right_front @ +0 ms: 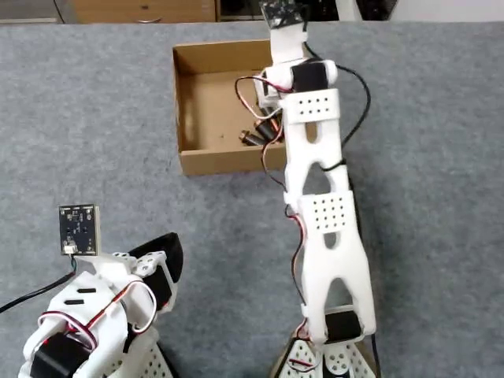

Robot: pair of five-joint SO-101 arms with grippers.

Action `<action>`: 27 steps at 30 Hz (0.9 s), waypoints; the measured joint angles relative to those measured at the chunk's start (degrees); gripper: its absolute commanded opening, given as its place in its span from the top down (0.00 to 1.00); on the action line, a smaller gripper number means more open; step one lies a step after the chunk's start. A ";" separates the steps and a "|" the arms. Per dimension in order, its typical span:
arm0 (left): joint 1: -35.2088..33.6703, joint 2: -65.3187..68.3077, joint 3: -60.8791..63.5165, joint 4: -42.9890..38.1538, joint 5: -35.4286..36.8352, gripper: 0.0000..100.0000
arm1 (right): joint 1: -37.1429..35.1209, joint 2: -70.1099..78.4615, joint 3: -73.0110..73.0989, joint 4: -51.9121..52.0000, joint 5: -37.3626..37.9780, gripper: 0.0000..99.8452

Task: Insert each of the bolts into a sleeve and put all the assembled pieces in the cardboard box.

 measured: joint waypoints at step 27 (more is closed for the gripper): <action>-24.35 0.00 -4.92 0.00 -18.90 0.98 | 0.97 -99.60 70.86 3.08 0.00 0.76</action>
